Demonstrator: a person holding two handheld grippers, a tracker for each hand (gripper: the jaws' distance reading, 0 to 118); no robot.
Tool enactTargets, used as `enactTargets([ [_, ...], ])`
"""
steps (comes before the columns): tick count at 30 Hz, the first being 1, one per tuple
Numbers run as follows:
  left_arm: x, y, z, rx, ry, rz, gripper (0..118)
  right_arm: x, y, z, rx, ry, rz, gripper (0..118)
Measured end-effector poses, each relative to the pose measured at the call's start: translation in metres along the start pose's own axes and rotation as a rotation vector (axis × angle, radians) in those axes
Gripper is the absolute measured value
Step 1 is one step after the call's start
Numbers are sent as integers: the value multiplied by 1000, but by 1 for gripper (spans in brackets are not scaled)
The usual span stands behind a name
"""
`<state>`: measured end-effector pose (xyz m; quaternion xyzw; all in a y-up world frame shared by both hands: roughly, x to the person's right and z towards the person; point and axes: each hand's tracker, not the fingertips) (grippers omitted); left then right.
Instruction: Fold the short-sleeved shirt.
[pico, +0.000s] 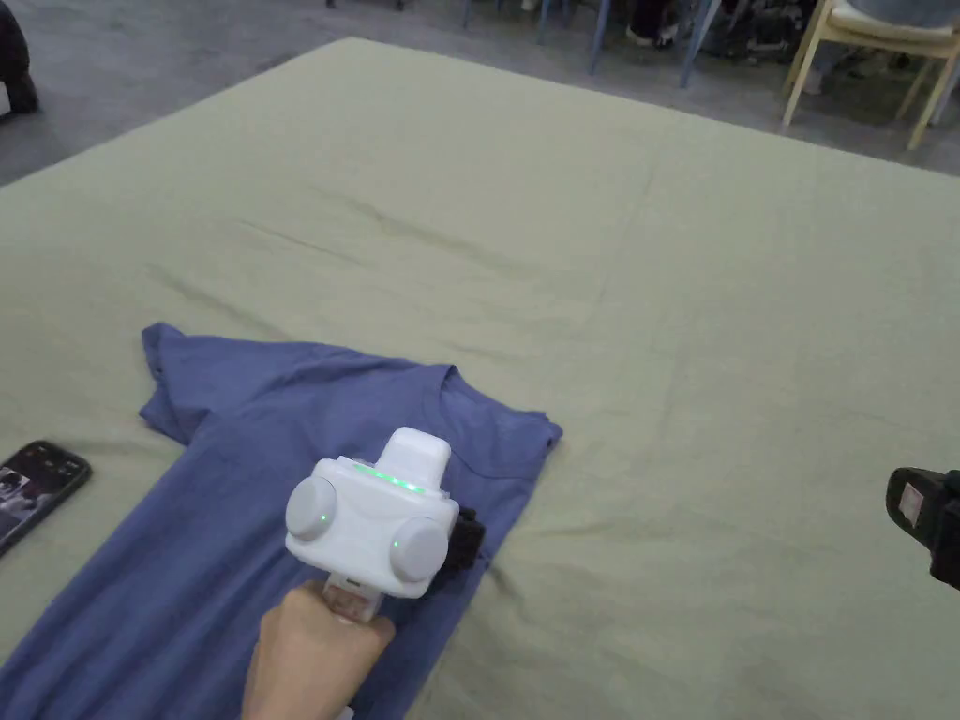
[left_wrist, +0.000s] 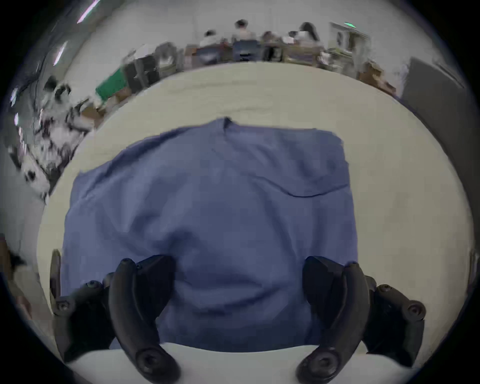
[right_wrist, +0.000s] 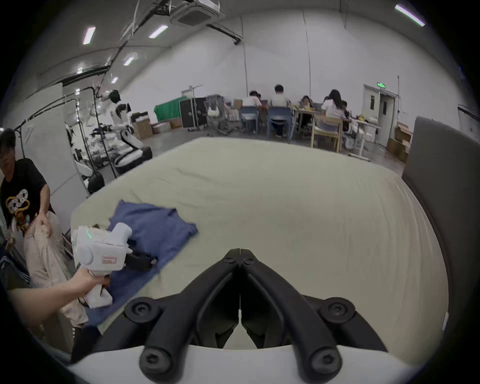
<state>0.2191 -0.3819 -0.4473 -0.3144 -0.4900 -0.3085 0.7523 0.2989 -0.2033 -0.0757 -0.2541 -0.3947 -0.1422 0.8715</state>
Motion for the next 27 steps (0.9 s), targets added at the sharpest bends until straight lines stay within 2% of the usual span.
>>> enactTargets([
  [2, -14, 9, 2, -67, -75, 62, 96, 6, -10, 0, -20, 5, -12, 3],
  [4, -28, 16, 5, -85, -84, 80, 77, 13, -19, 1, -37, -3, -23, 3],
  [5, -36, 19, 8, -90, -103, 112, 49, 16, -22, 3, -38, -9, -31, 3],
  [6, -47, 21, 13, -87, -102, 142, 13, 21, -25, 8, -34, -6, -53, 3],
  [7, -59, 23, 17, -75, -64, 182, 3, 26, -28, 13, -29, -7, -73, 3],
  [11, -95, 3, 16, 1, -224, 570, 3, 49, -32, 54, 6, -25, -133, 3],
  [13, -87, -5, 24, 57, -244, 663, 3, 63, -34, 84, 30, -57, -151, 3],
  [15, -66, 2, 45, 97, -236, 650, 3, 76, -35, 121, 66, -111, -132, 3],
  [18, -25, 37, 86, 159, -281, 470, 3, 93, -39, 179, 116, -212, -99, 3],
  [21, 36, 77, 129, 263, -408, 285, 3, 105, -48, 233, 156, -268, -116, 3],
  [24, 117, 107, 159, 300, -534, 119, 3, 109, -63, 276, 183, -337, -123, 3],
  [27, 222, 108, 180, 272, -708, -95, 3, 112, -84, 306, 175, -426, -114, 3],
])
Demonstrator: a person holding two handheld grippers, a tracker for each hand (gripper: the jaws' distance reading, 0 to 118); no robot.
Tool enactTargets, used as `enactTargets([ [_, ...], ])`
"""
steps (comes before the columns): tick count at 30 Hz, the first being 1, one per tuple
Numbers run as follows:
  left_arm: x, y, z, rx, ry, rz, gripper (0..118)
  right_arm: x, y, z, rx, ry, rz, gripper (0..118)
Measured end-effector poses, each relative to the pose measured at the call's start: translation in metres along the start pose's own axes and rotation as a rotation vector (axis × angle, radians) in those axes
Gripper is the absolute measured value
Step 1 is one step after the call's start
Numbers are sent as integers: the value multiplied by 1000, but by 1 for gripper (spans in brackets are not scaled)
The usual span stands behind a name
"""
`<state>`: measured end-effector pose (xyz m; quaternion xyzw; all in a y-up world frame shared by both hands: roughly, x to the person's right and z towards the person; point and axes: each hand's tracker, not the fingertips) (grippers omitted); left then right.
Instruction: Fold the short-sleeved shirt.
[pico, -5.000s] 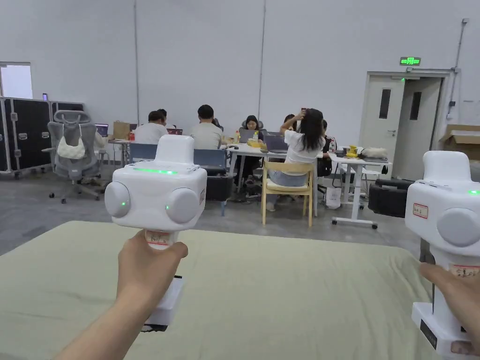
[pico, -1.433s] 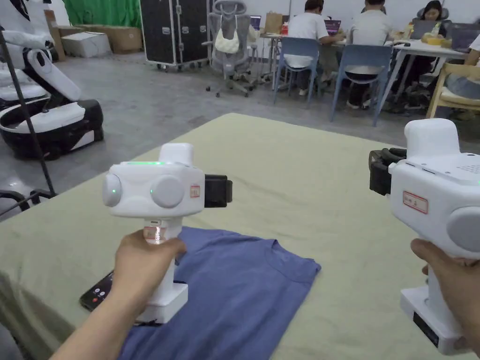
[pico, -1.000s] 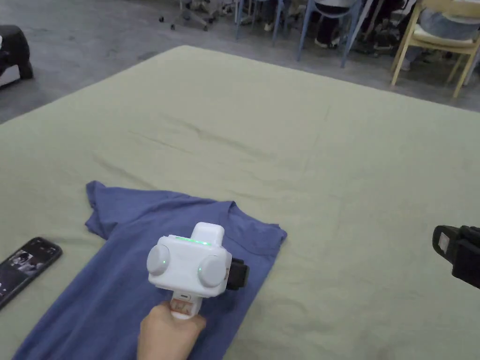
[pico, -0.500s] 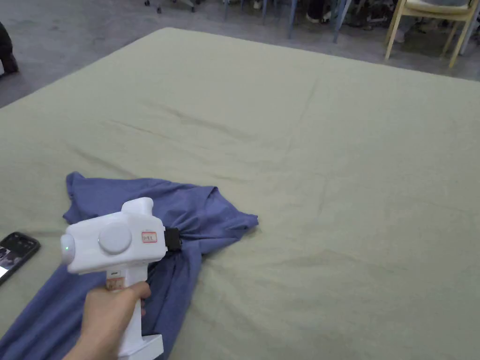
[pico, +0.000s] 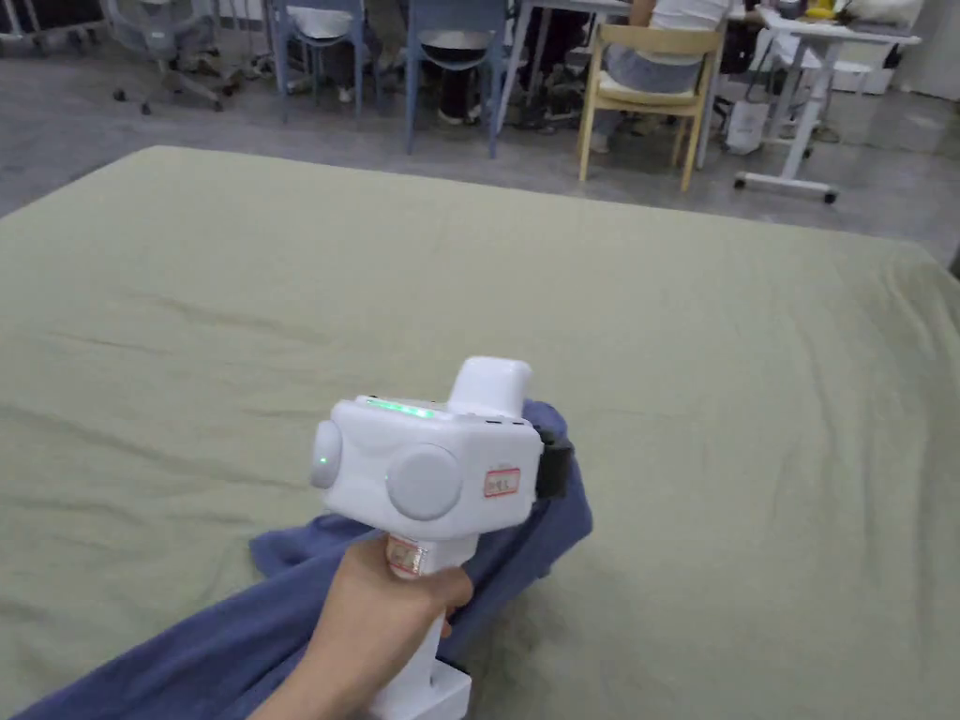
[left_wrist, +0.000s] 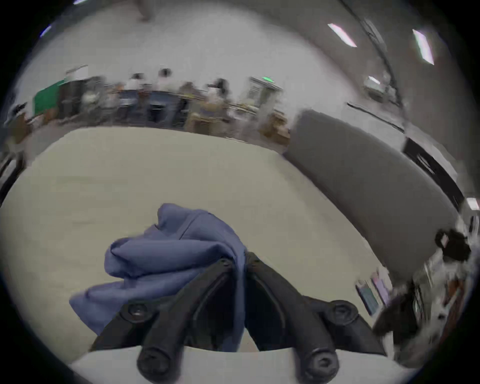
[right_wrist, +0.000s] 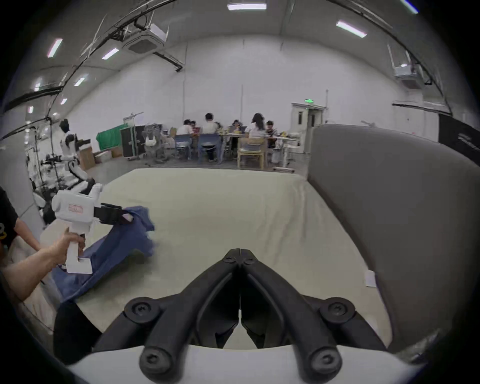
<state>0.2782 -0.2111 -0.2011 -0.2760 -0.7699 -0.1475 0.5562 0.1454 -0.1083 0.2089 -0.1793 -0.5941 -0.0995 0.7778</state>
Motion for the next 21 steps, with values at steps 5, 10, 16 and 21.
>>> enactTargets([
  [5, 150, -59, -71, -300, -230, -450, 3, 25, -24, 22, -46, -39, -43, 3],
  [10, 224, -129, -107, -530, -403, -711, 3, 43, -40, 16, -78, -70, -75, 3],
  [16, 193, -145, -142, -638, -362, -454, 12, 50, -53, -8, -113, -34, -121, 3],
  [21, 149, -124, -131, -632, -435, 59, 85, 43, -56, -26, -126, 22, -157, 3],
])
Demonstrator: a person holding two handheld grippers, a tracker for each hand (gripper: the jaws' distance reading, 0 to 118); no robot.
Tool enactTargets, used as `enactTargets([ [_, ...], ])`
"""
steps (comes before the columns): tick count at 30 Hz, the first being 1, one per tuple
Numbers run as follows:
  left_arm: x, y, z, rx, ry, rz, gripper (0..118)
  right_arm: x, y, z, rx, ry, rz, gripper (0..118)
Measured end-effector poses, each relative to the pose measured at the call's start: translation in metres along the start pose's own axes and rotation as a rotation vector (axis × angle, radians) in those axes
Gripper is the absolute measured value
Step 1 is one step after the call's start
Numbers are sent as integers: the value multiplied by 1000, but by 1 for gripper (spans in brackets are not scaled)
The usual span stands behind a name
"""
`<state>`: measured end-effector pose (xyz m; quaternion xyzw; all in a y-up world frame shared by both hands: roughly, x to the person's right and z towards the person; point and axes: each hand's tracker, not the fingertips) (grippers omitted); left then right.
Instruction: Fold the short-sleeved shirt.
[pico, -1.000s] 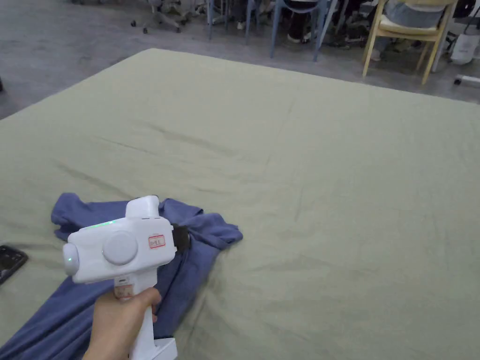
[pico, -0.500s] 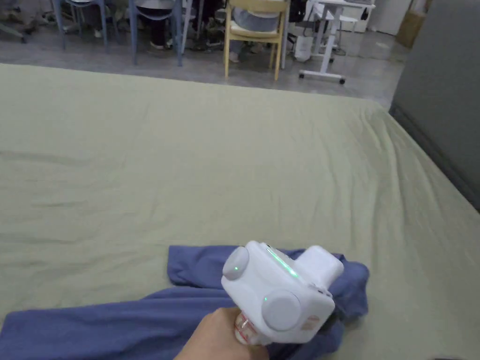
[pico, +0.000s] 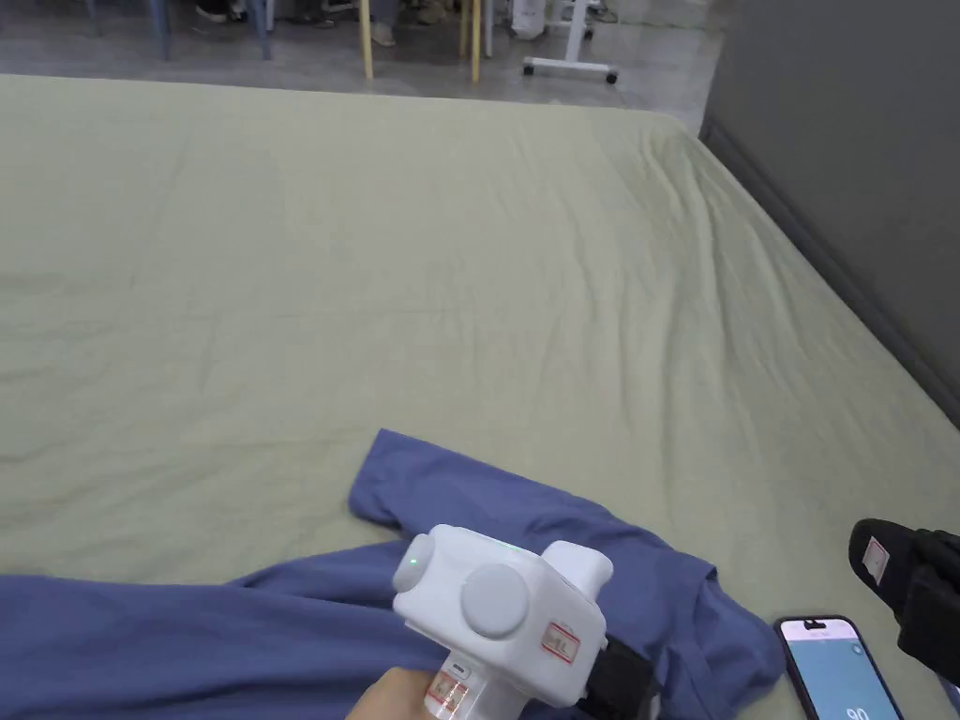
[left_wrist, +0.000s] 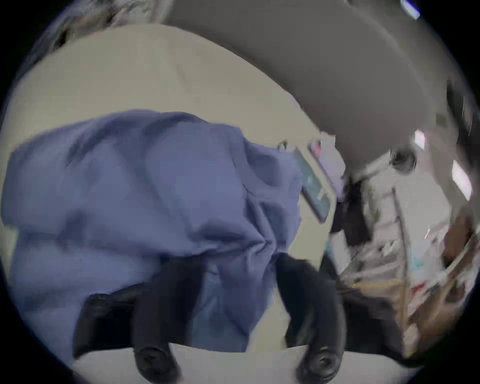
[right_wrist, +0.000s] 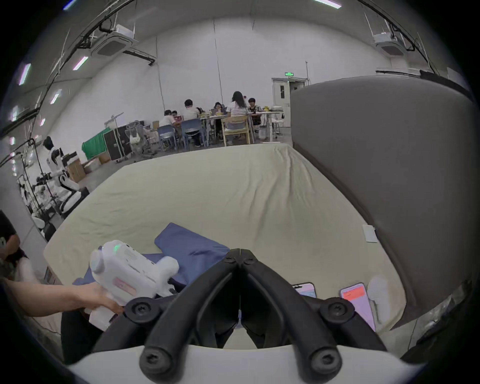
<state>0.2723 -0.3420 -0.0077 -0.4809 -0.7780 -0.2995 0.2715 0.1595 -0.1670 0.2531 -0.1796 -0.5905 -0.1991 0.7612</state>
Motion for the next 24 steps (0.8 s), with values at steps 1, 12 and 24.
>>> enactTargets([
  [1, -5, -7, 25, 58, -1, 39, 85, -2, 0, -1, -2, 0, 9, 3],
  [12, -97, -172, 341, 635, 654, 365, 0, -28, -4, -34, -41, 74, 59, 3],
  [24, -222, -131, 286, 332, 657, 591, 87, -67, 2, -77, -122, 84, 120, 3],
])
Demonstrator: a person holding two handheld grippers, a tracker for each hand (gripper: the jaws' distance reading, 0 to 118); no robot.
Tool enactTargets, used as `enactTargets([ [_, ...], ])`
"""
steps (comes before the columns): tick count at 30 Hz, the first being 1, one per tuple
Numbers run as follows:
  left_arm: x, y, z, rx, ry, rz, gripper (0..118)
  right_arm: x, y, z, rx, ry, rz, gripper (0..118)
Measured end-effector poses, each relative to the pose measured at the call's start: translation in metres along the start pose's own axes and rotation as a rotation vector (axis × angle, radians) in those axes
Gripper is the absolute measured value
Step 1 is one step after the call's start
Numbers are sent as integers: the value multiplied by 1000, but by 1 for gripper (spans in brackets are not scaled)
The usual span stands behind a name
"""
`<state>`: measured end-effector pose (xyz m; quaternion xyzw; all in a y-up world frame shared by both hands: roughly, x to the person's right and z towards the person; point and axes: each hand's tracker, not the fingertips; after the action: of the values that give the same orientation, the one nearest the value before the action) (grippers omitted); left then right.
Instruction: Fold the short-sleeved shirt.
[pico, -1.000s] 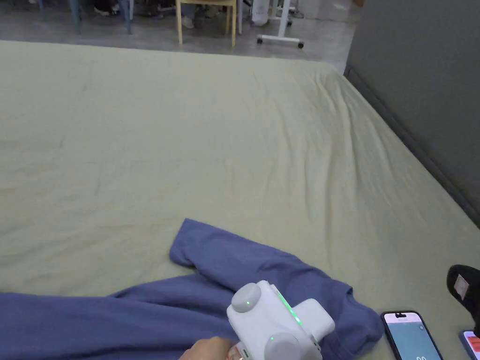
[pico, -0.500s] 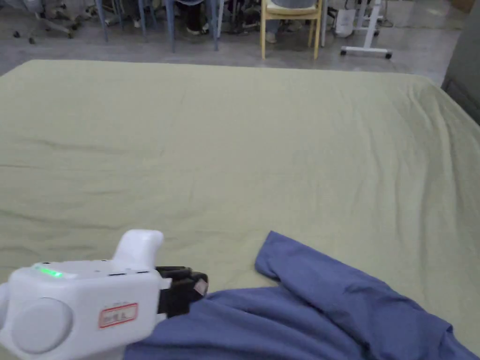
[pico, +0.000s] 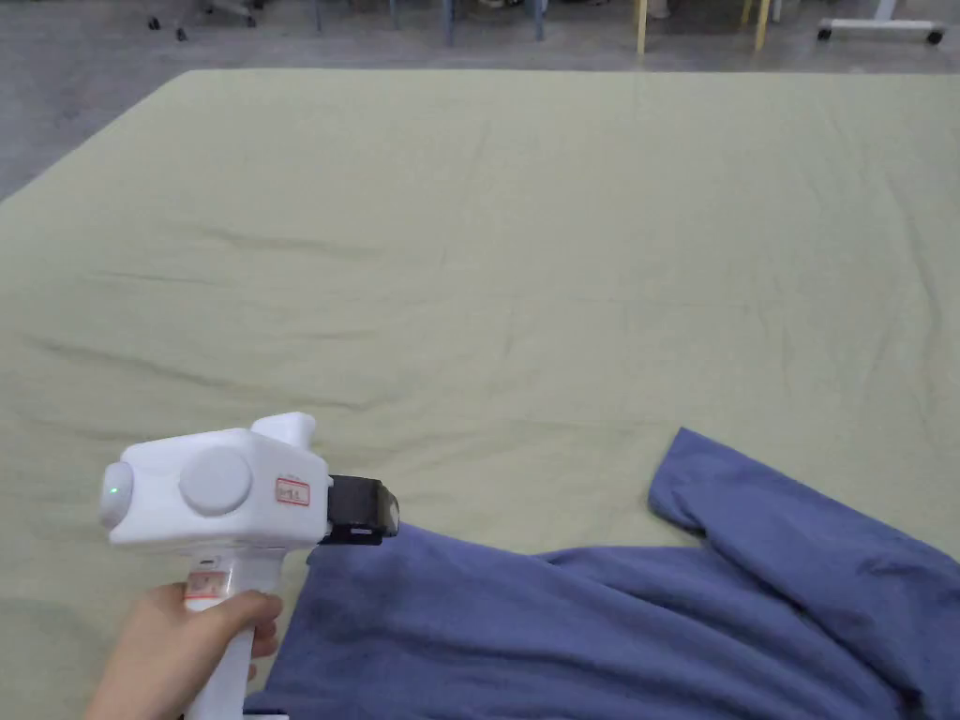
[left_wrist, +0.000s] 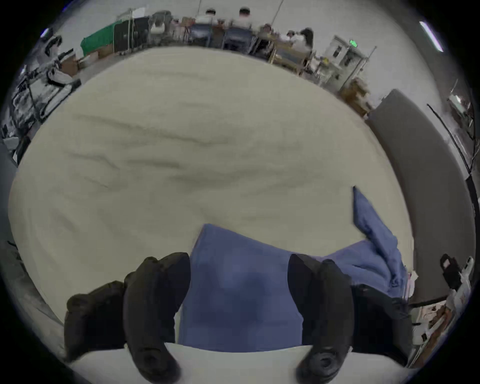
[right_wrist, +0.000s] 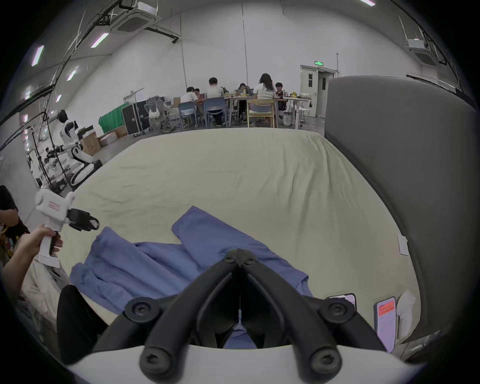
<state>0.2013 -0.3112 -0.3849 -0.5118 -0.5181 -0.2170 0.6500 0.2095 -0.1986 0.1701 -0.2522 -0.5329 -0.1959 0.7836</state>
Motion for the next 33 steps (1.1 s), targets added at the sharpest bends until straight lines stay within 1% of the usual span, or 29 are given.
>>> enactTargets([
  [2, 2, 5, -27, -52, 77, -40, 87, -2, 0, -8, -22, -7, 5, 3],
  [3, 0, 8, -36, -22, 129, -88, 87, -2, -1, -12, -33, -10, 7, 3],
  [5, -3, 4, -49, -59, 180, -122, 80, -3, -4, -21, -60, -18, 10, 3],
  [6, -3, -1, -45, -34, 148, -105, 68, -3, -5, -25, -72, -21, 10, 3],
  [7, 1, -4, -40, -4, 148, -126, 45, -3, -7, -30, -86, -24, 11, 3],
  [8, 4, -5, -36, -8, 152, -146, 4, -3, -8, -36, -97, -25, 14, 3],
  [9, 4, -7, -31, 4, 123, -161, 4, -4, -10, -42, -109, -25, 16, 3],
  [10, 4, -11, -24, -4, 10, -108, 4, -5, -11, -49, -123, -22, 17, 3],
  [11, 8, -13, -20, -34, 29, -81, 4, -5, -11, -56, -136, -17, 18, 3],
  [13, 17, -18, -7, -7, 52, -176, 4, -5, -9, -68, -148, -5, 22, 3],
  [14, 25, -21, 6, 21, 55, -175, 4, -4, -4, -74, -157, -2, 27, 3],
  [16, 28, -25, 30, 87, 9, -123, 4, -1, 8, -87, -168, -9, 32, 3],
  [17, 30, -28, 43, 133, -19, -82, 4, 5, 16, -98, -235, -18, 12, 29],
  [18, 29, -26, 52, 160, -46, -63, 4, 12, 22, -113, -303, -19, -14, 81],
  [19, 31, -29, 59, 188, -50, -42, 4, 19, 24, -136, -404, 18, -20, 118],
  [20, 34, -32, 64, 210, -53, -29, 4, 23, 23, -150, -416, 93, -43, 118],
  [21, 36, -35, 68, 210, -57, -26, 4, 30, 20, -169, -410, 81, -72, 118],
  [23, 37, -37, 69, 217, -63, -9, 4, 38, 17, -205, -479, 66, -106, 118],
  [24, 39, -38, 69, 219, -64, -3, 4, 40, 14, -222, -516, 48, -109, 118],
  [25, 40, -38, 68, 219, -71, 4, 4, 34, 22, -235, -527, 25, -112, 117],
  [26, 44, -36, 66, 220, -77, 13, 4, 31, 21, -247, -537, 29, -99, 101],
  [27, 45, -35, 64, 217, -79, 22, 4, 26, 19, -254, -562, 47, -76, 76],
  [28, 46, -34, 62, 213, -80, 31, 4, 21, 17, -257, -589, 55, -53, 65],
  [29, 47, -34, 62, 214, -81, 40, 4, 12, 17, -250, -560, -59, 52, 60],
  [30, 43, -32, 60, 218, -87, 44, 4, 8, 16, -242, -523, -13, 106, 48],
  [31, 44, -32, 61, 226, -99, 48, 4, 5, 17, -235, -503, -17, 134, 23],
  [32, 46, -32, 62, 232, -116, 57, 4, 5, 17, -230, -488, 9, 125, 9],
  [33, 47, -31, 63, 236, -129, 59, 4, 0, 16, -226, -467, 24, 78, 9],
])
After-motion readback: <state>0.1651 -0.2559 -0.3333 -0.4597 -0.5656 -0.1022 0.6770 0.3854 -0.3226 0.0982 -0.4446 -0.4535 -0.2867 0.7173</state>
